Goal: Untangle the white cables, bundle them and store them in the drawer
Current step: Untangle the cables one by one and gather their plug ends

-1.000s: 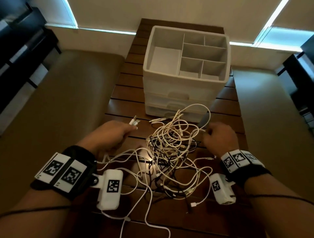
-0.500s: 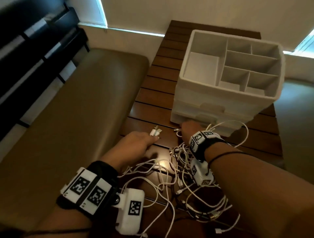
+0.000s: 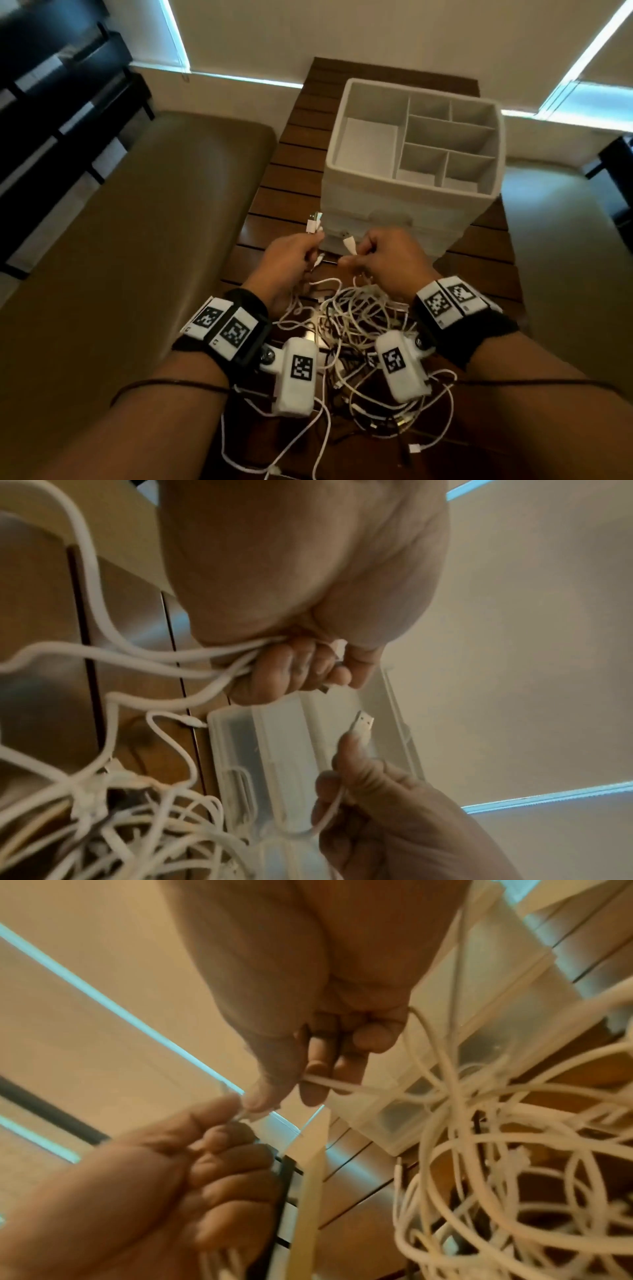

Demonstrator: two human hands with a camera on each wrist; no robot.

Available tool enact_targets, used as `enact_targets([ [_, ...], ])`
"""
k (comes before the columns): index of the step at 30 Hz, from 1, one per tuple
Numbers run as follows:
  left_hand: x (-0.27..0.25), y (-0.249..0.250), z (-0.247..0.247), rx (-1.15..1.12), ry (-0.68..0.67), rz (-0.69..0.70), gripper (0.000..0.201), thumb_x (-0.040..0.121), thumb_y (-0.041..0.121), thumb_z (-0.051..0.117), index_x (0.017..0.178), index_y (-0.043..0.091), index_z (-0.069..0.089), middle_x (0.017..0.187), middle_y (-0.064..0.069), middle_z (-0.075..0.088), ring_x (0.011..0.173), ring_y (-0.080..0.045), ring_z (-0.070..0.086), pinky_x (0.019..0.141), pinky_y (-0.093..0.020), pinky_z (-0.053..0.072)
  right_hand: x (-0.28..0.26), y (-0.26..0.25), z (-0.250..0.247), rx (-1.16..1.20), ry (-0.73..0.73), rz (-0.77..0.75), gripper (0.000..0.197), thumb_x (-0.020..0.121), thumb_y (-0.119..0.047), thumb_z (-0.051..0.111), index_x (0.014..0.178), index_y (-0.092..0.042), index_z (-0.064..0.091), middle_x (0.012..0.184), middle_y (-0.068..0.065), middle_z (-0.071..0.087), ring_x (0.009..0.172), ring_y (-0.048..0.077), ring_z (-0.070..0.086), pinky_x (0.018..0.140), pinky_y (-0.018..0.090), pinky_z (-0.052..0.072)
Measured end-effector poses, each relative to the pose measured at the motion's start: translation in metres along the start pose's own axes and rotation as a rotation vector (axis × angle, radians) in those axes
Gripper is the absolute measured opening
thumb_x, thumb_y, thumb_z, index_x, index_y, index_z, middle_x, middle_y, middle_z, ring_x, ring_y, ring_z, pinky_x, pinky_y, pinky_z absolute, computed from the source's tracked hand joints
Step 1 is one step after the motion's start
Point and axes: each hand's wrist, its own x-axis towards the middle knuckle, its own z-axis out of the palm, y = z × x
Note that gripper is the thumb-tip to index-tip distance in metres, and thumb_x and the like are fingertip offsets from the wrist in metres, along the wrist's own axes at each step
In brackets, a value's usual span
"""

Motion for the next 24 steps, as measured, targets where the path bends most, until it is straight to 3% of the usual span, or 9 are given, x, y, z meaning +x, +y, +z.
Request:
enact_targets([
  [2, -0.013, 0.002, 0.011, -0.091, -0.072, -0.009, 0.04, 0.098, 0.032, 0.051, 0.063, 0.014, 0.044, 0.039, 0.008, 0.036, 0.029, -0.006, 0.035, 0.04, -0.021, 0.036, -0.023, -0.005, -0.01, 0.149, 0.081, 0.02, 0.029, 0.071, -0.032, 0.082, 0.058, -0.014, 0.064, 0.065, 0.012, 0.068, 0.059, 0.024, 0.061, 0.06, 0.036, 0.05],
  [4, -0.023, 0.002, 0.02, -0.096, -0.133, 0.026, 0.038, 0.099, 0.036, 0.049, 0.069, 0.013, 0.05, 0.042, 0.007, 0.033, 0.034, -0.006, 0.029, 0.044, -0.022, 0.031, -0.039, -0.004, -0.014, 0.321, 0.159, 0.052, 0.022, 0.072, -0.024, 0.082, 0.062, -0.02, 0.063, 0.063, 0.003, 0.067, 0.059, 0.014, 0.061, 0.06, 0.034, 0.05],
  [7, -0.037, 0.0, 0.027, -0.076, -0.189, 0.099, 0.033, 0.098, 0.04, 0.049, 0.089, 0.011, 0.062, 0.053, 0.001, 0.038, 0.044, -0.007, 0.03, 0.051, -0.026, 0.026, -0.058, -0.006, -0.015, 0.52, 0.172, 0.056, 0.018, 0.075, -0.008, 0.079, 0.074, -0.019, 0.064, 0.073, 0.004, 0.069, 0.068, 0.019, 0.067, 0.072, 0.042, 0.057],
  [10, -0.051, 0.0, 0.033, -0.068, -0.237, 0.159, 0.036, 0.096, 0.042, 0.051, 0.099, 0.011, 0.068, 0.075, -0.01, 0.054, 0.056, -0.01, 0.043, 0.05, -0.024, 0.03, -0.076, -0.012, -0.016, 0.496, 0.248, 0.04, 0.023, 0.072, -0.01, 0.081, 0.074, -0.017, 0.059, 0.075, 0.007, 0.07, 0.071, 0.022, 0.069, 0.071, 0.043, 0.058],
  [13, -0.064, 0.003, 0.038, -0.046, -0.236, 0.204, 0.031, 0.097, 0.038, 0.052, 0.089, 0.013, 0.07, 0.07, -0.003, 0.059, 0.054, -0.009, 0.044, 0.049, -0.024, 0.029, -0.09, -0.017, -0.013, 0.473, 0.334, 0.02, 0.029, 0.07, -0.015, 0.083, 0.073, -0.016, 0.054, 0.075, 0.008, 0.069, 0.07, 0.023, 0.069, 0.066, 0.04, 0.057],
  [16, -0.073, 0.006, 0.04, -0.069, -0.197, 0.244, 0.031, 0.098, 0.034, 0.05, 0.079, 0.012, 0.061, 0.063, -0.003, 0.052, 0.049, -0.01, 0.042, 0.047, -0.023, 0.033, -0.101, -0.021, -0.007, 0.535, 0.226, 0.023, 0.028, 0.076, -0.018, 0.079, 0.086, -0.013, 0.053, 0.083, 0.013, 0.07, 0.074, 0.026, 0.07, 0.067, 0.04, 0.057],
  [19, -0.083, 0.008, 0.038, -0.13, -0.115, 0.252, 0.034, 0.1, 0.036, 0.045, 0.078, 0.011, 0.055, 0.061, -0.002, 0.053, 0.046, -0.009, 0.046, 0.044, -0.021, 0.039, -0.114, -0.02, -0.004, 0.464, 0.083, -0.049, 0.021, 0.082, -0.017, 0.073, 0.092, -0.013, 0.055, 0.087, 0.007, 0.069, 0.078, 0.018, 0.068, 0.071, 0.033, 0.056],
  [22, -0.091, 0.005, 0.041, -0.115, -0.089, 0.284, 0.038, 0.1, 0.039, 0.041, 0.078, 0.011, 0.055, 0.057, -0.001, 0.048, 0.043, -0.007, 0.042, 0.041, -0.017, 0.037, -0.122, -0.018, -0.003, 0.3, 0.126, -0.121, 0.013, 0.084, -0.018, 0.07, 0.084, -0.012, 0.059, 0.076, -0.001, 0.064, 0.065, 0.007, 0.057, 0.06, 0.02, 0.046],
  [24, -0.095, 0.002, 0.048, -0.046, -0.05, 0.318, 0.042, 0.1, 0.043, 0.04, 0.073, 0.014, 0.053, 0.056, 0.002, 0.043, 0.047, -0.008, 0.037, 0.047, -0.02, 0.035, -0.125, -0.019, -0.001, 0.339, 0.141, -0.147, 0.011, 0.085, -0.018, 0.069, 0.082, -0.014, 0.059, 0.072, -0.004, 0.061, 0.06, 0.004, 0.053, 0.059, 0.021, 0.043],
])
